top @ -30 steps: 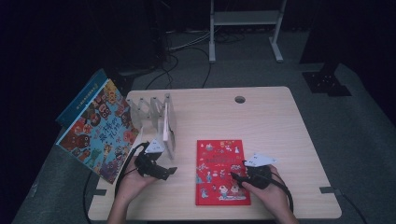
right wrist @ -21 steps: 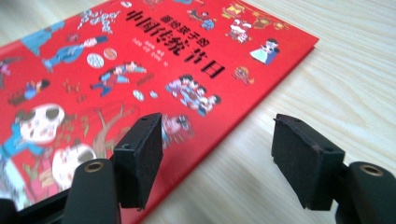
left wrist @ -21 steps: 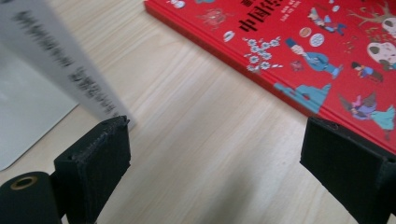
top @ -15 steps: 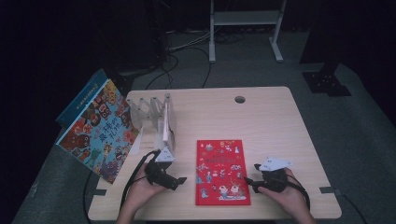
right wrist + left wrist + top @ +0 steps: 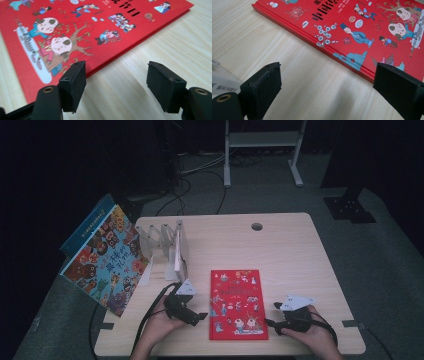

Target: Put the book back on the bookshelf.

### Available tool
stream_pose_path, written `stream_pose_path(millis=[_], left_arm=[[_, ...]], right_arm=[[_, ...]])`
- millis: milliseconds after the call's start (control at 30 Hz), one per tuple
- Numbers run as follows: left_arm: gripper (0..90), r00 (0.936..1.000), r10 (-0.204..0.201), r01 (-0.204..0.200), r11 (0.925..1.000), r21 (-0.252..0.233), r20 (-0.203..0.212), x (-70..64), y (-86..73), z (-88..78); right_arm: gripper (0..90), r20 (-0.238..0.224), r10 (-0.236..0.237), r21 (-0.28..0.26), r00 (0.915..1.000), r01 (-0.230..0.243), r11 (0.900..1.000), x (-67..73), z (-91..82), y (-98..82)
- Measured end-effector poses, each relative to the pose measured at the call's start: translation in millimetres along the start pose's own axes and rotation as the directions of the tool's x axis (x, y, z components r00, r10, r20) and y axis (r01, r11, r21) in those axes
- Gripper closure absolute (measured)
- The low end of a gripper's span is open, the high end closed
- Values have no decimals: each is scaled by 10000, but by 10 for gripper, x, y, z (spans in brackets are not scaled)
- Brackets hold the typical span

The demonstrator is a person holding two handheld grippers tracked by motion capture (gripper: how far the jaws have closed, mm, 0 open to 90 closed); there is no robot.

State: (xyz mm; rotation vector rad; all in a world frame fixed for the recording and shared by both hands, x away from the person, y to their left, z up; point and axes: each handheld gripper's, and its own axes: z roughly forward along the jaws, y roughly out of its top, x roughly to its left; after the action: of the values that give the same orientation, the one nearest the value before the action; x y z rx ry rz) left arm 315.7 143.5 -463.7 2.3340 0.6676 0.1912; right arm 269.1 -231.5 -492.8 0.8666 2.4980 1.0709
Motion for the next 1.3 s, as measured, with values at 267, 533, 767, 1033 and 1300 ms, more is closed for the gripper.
stream_pose_path(millis=[267, 533, 767, 1033, 1300], left_arm=[[73, 9999, 18, -19, 10000, 72, 156, 18, 44, 76], [73, 9996, 50, -54, 9999, 136, 293, 43, 72, 134], [73, 9990, -209, 201, 9996, 200, 404, 88, 65, 178], [50, 9988, -380, 369, 9986, 390, 292, 116, 53, 231], [47, 9992, -362, 348, 9969, 699, 196, 137, 26, 254]], right_arm=[[337, -107, -224, -10, 9997, 224, 9997, 53, -18, -10], [307, -538, -363, -96, 9979, 359, 9993, 276, 116, 96], [305, -502, -162, -263, 9986, 149, 9995, 521, 274, 221], [302, -344, -84, -400, 9994, 71, 9992, 733, 420, 340], [298, -153, 38, -669, 9999, -48, 9977, 568, 404, 428]])
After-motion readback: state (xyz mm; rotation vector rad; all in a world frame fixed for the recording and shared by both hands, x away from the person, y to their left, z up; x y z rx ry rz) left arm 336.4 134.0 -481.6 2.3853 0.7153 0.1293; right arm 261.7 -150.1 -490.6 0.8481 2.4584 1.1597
